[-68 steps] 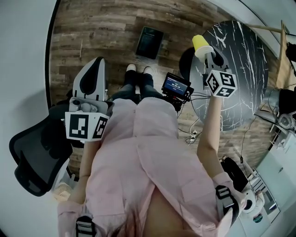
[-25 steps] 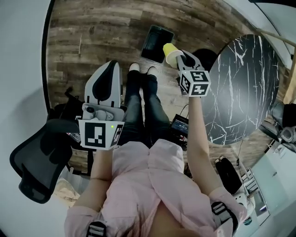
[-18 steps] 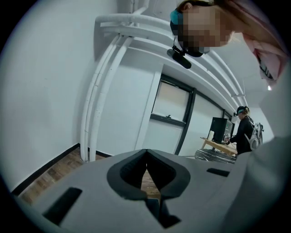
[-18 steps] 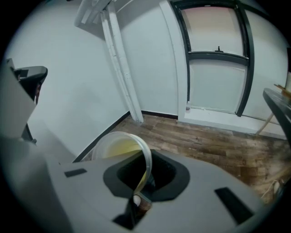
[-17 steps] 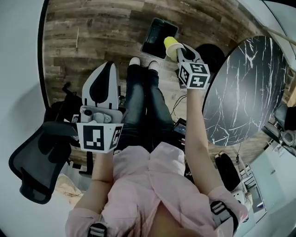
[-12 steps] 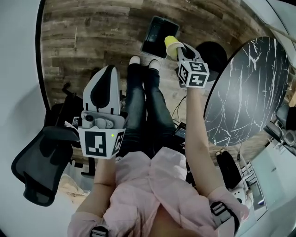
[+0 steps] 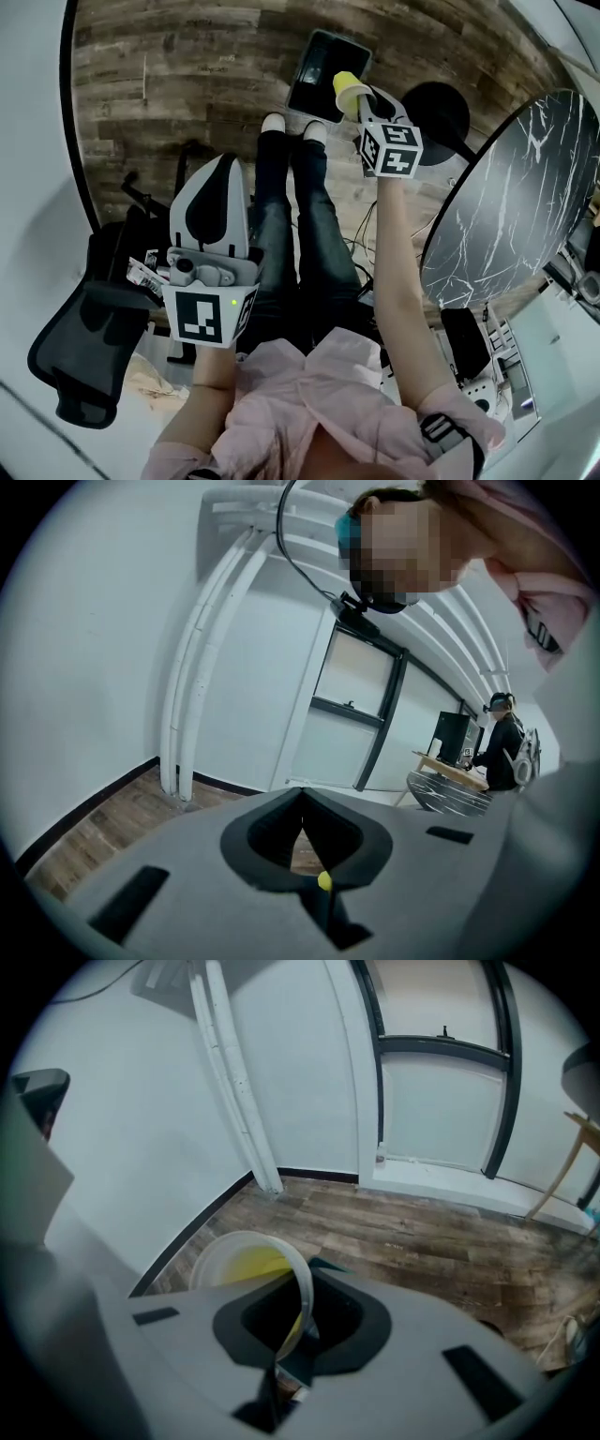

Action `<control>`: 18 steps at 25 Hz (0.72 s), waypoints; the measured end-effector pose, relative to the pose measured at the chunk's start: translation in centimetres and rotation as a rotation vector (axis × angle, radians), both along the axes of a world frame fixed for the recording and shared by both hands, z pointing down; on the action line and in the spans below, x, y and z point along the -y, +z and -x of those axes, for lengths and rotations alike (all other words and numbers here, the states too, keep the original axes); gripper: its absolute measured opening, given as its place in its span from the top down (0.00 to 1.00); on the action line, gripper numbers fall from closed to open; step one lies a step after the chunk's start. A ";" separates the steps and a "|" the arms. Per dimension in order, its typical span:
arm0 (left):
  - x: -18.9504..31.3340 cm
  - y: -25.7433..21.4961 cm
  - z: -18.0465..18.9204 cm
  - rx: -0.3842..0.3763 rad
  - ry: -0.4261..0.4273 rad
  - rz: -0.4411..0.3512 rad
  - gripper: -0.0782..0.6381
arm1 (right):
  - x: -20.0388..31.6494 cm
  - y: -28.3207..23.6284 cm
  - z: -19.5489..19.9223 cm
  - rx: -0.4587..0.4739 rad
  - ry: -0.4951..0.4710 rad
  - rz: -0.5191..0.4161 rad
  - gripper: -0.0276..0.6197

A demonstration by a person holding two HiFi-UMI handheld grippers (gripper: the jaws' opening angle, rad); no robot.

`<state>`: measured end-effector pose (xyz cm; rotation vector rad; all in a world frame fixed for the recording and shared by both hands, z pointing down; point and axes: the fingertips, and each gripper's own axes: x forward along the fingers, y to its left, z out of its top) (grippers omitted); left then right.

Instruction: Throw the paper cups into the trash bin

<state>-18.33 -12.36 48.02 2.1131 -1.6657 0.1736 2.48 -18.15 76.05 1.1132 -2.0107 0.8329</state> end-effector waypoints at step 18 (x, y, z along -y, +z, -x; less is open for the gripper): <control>0.8 7.9 0.3 -0.022 -0.016 0.075 0.87 | 0.3 10.9 0.5 -0.050 -0.093 0.087 0.90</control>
